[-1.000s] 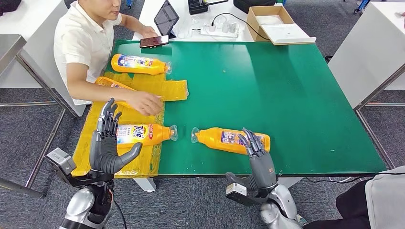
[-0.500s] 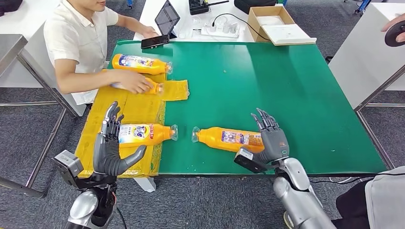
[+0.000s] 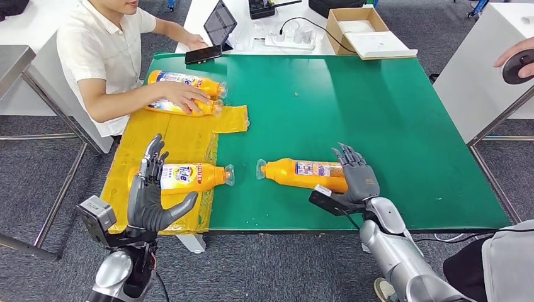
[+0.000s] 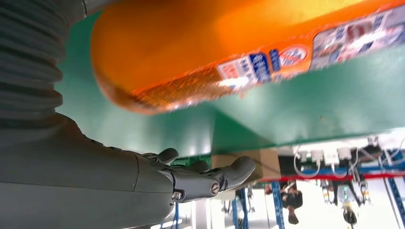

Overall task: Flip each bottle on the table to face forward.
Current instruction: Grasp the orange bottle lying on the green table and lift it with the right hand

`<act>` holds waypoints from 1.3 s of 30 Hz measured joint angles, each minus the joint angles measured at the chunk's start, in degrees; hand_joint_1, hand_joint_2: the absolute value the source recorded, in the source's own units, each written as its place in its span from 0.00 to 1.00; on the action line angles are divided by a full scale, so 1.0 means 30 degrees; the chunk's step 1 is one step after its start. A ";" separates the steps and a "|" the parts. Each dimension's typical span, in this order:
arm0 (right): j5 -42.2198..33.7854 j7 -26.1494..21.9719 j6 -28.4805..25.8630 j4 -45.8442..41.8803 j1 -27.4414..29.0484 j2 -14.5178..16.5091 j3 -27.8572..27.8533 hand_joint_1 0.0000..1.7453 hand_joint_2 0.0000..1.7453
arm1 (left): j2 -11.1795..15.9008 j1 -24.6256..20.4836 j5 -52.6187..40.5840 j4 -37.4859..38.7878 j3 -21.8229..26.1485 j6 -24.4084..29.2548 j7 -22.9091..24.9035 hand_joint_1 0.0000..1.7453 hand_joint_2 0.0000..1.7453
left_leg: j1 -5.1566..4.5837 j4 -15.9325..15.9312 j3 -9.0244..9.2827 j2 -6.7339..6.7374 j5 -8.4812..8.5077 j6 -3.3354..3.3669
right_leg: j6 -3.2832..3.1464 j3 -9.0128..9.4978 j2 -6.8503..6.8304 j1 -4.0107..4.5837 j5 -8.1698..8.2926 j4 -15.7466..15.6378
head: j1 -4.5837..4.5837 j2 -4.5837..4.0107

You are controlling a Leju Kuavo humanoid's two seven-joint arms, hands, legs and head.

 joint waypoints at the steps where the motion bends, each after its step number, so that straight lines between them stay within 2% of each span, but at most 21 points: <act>1: -0.0009 -0.0060 0.0113 0.0197 -0.0036 0.0100 0.0020 0.00 1.00 | -0.0005 -0.0042 0.0000 0.0036 -0.0036 0.0020 0.0024 0.00 1.00 | 0.0000 0.0000 0.0000 0.0000 0.0000 0.0000 | 0.0000 0.0000 0.0000 0.0000 0.0000 0.0000 | 0.0000 0.0000; 10: -0.0900 -0.1346 0.1414 0.1488 -0.0325 0.0974 0.0086 0.00 1.00 | -0.0044 -0.0396 -0.0208 0.0186 -0.0406 0.0115 0.0020 0.00 1.00 | 0.0001 0.0000 0.0011 0.0020 0.0000 0.0000 | -0.0001 0.0001 0.0006 0.0001 0.0001 0.0000 | -0.0002 0.0000; 14: -0.0935 -0.1257 0.1746 0.1788 -0.0482 0.1147 0.0147 0.00 1.00 | -0.0044 -0.0530 -0.0306 0.0200 -0.0563 0.0124 -0.0029 0.00 1.00 | -0.0001 0.0000 0.0013 0.0020 0.0000 0.0000 | -0.0001 0.0003 0.0005 0.0000 0.0001 -0.0002 | 0.0000 0.0000; 21: 0.0508 0.2031 0.2555 0.2595 -0.1393 0.1149 0.0770 0.00 1.00 | -0.0044 -0.0636 -0.0328 0.0244 -0.0801 0.0124 -0.0033 0.00 1.00 | -0.0002 0.0000 0.0076 0.0037 0.0001 0.0000 | -0.0003 0.0051 0.0016 0.0000 0.0004 -0.0006 | 0.0000 0.0000; 25: 0.1039 0.3222 0.2852 0.2967 -0.1798 0.1098 0.1082 0.00 1.00 | -0.0044 -0.0622 -0.0352 0.0244 -0.0887 0.0124 -0.0020 0.00 1.00 | -0.0004 0.0000 0.0109 0.0036 0.0001 0.0001 | -0.0002 0.0088 0.0016 -0.0001 0.0005 -0.0009 | 0.0000 0.0000; 30: 0.2018 0.5450 0.3739 0.3382 -0.2355 0.1083 0.1481 0.00 1.00 | -0.0046 -0.0532 -0.0395 0.0244 -0.0891 0.0104 0.0029 0.00 1.00 | -0.0006 0.0000 0.0146 0.0037 0.0001 0.0001 | -0.0002 0.0113 0.0016 -0.0001 0.0005 -0.0011 | 0.0000 0.0000; 33: 0.2107 0.6096 0.4439 0.3559 -0.2616 0.1094 0.1552 0.00 1.00 | -0.0051 -0.0506 -0.0477 0.0244 -0.0891 0.0080 0.0066 0.00 1.00 | -0.0005 0.0000 0.0184 0.0038 -0.0001 0.0000 | -0.0004 0.0143 0.0016 0.0000 0.0003 -0.0014 | 0.0000 0.0000; 37: 0.2064 0.6207 0.4707 0.3703 -0.2731 0.1096 0.1575 0.00 1.00 | -0.0051 -0.0450 -0.0572 0.0244 -0.0891 0.0073 0.0091 0.00 1.00 | -0.0005 -0.0001 0.0224 0.0033 -0.0002 0.0000 | -0.0005 0.0185 0.0014 0.0000 0.0000 -0.0017 | 0.0000 0.0002; 38: 0.2060 0.6209 0.4719 0.3728 -0.2740 0.1096 0.1575 0.02 1.00 | -0.0051 -0.0434 -0.0579 0.0244 -0.0891 0.0073 0.0091 0.00 1.00 | -0.0005 -0.0001 0.0228 0.0032 -0.0002 0.0000 | -0.0005 0.0189 0.0014 0.0000 0.0000 -0.0017 | 0.0000 0.0002; 39: 0.2058 0.6209 0.4727 0.3748 -0.2746 0.1096 0.1575 0.21 1.00 | -0.0051 -0.0418 -0.0585 0.0244 -0.0891 0.0073 0.0091 0.00 1.00 | -0.0006 -0.0001 0.0232 0.0032 -0.0002 0.0000 | -0.0005 0.0194 0.0014 -0.0001 0.0000 -0.0017 | 0.0000 0.0002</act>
